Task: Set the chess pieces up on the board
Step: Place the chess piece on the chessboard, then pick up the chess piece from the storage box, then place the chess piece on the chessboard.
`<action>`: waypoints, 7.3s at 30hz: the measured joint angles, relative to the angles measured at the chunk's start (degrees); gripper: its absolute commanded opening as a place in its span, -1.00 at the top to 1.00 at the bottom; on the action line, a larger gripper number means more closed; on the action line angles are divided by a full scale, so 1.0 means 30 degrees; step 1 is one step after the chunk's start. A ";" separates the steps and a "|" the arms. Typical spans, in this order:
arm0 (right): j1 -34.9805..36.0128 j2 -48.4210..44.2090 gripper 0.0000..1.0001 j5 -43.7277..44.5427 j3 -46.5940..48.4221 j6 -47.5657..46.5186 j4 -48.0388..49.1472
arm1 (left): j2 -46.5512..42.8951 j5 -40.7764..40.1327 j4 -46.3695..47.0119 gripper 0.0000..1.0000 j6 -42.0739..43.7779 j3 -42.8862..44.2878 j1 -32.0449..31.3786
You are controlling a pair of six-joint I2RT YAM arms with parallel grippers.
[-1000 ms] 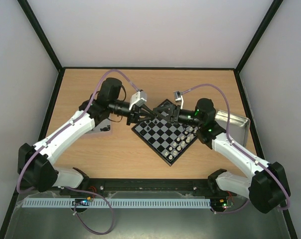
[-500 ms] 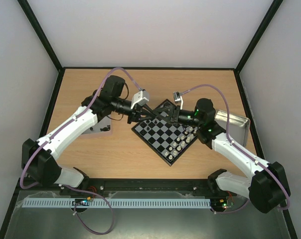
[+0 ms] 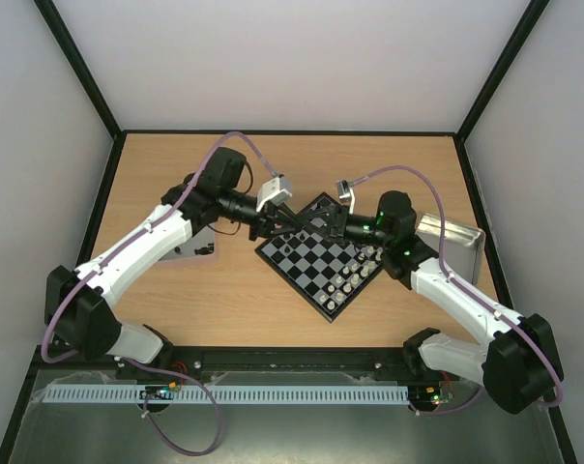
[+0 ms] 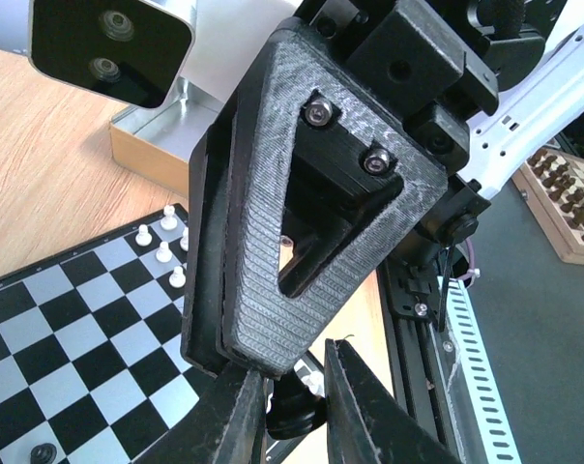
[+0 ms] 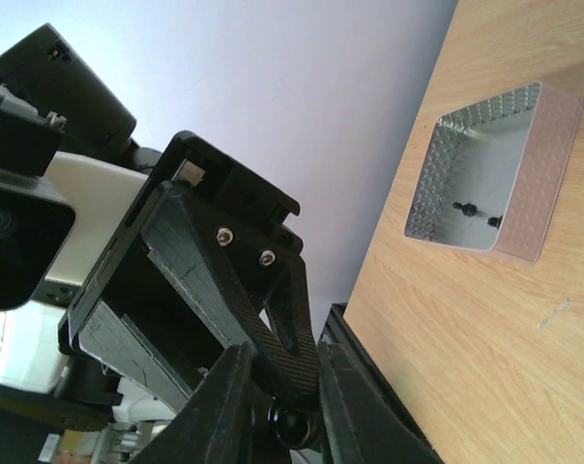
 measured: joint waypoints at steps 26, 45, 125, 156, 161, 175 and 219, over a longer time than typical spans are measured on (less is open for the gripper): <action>0.0007 -0.0029 0.97 0.0699 -0.0342 0.0882 -0.0583 | 0.0146 -0.1348 -0.0153 0.58 -0.0495 0.0015 -0.0146; 0.0350 0.0554 0.97 0.9442 0.1435 -0.6761 -0.7402 | -0.1275 -0.8072 0.2747 -0.90 -0.4561 -0.1486 0.1195; 0.2594 0.5049 0.40 1.9059 0.4051 -1.0054 -1.0229 | -0.1676 -1.8221 -0.2892 -0.11 -1.6597 -0.8568 1.0652; 0.2594 0.4758 0.49 2.3190 0.2681 -0.9967 -0.9391 | 0.5639 -1.9016 -0.6513 0.93 -1.5220 -0.3249 1.1038; 0.2594 0.4758 0.48 2.3489 0.2703 -0.9908 -0.9391 | 0.5676 -1.9205 -0.6615 0.95 -1.4921 -0.3104 1.1038; 0.2594 0.2295 0.44 2.5726 0.2069 -0.9559 -0.9122 | 0.4211 -1.9139 -0.8174 0.92 -1.4440 0.2521 0.7176; 0.2594 -0.2157 0.36 3.1132 -0.2055 -0.7592 -0.8903 | 1.6932 -1.6990 -0.6258 0.81 -1.4469 1.4156 -0.3453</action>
